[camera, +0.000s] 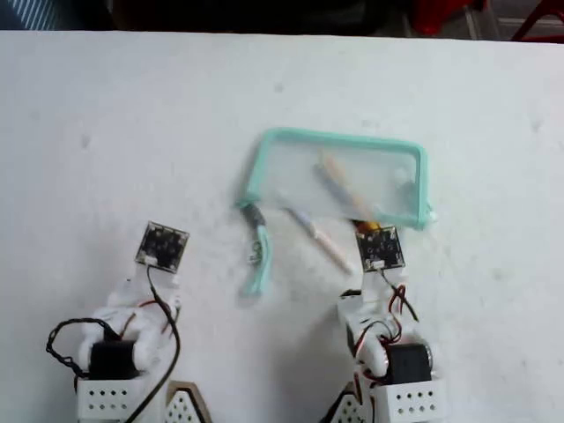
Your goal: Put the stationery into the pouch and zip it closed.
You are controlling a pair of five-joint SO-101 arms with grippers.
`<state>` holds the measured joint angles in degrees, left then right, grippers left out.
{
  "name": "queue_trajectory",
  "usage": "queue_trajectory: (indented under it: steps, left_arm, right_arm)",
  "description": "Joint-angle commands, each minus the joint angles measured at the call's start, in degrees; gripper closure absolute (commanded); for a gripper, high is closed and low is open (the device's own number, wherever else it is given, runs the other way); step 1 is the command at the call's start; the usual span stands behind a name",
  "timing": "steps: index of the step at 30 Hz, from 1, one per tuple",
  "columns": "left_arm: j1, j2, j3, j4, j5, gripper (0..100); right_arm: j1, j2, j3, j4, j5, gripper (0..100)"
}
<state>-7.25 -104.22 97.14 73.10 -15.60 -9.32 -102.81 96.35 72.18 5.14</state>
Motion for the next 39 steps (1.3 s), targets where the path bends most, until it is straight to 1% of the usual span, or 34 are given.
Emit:
queue_trajectory:
  steps: [1, 5, 8, 10, 20, 22, 26, 29, 33, 36, 39]
  left_arm:
    - [-0.13, -0.13, -0.18, -0.18, 0.44, 98]
    - [-0.48, -0.13, -0.18, -4.22, 0.09, 98]
    - [-0.48, -0.13, -0.18, -6.15, 0.09, 97]
    - [-0.48, -0.13, -0.18, -6.07, 0.09, 98]
    - [-0.48, -0.13, -0.18, -6.15, 0.44, 98]
    - [-0.66, -0.13, -0.26, -7.38, 0.53, 98]
    - [-2.24, -0.13, -3.69, -7.65, 0.53, 98]
    - [-1.54, -0.13, -5.71, -7.65, 0.53, 98]
    - [1.63, -0.13, -6.77, -7.91, 0.00, 98]
    - [2.15, -0.13, -7.12, -11.78, 0.00, 97]
    - [3.56, -0.13, -7.12, -17.58, 0.53, 97]
  right_arm:
    - [0.22, -0.22, 0.53, 0.13, 0.35, 98.1]
    - [0.48, -0.31, 0.53, -0.66, 0.26, 98.1]
    - [0.66, -0.31, 0.53, -5.05, 0.09, 98.1]
    - [0.66, -0.31, 0.53, -6.55, 0.09, 98.1]
    - [0.22, -0.22, 0.53, -5.23, 0.35, 98.1]
    - [0.22, -0.22, 0.53, -5.23, 0.35, 98.1]
    - [0.40, -0.22, 0.53, -5.23, 0.44, 98.1]
    - [0.48, -0.22, 0.53, -5.23, 0.44, 98.1]
    - [0.48, -0.22, 0.53, -5.23, 0.44, 98.1]
    - [0.48, -0.22, 0.53, -5.23, 0.44, 98.1]
    - [0.48, -0.22, 0.53, -5.14, 0.44, 98.1]
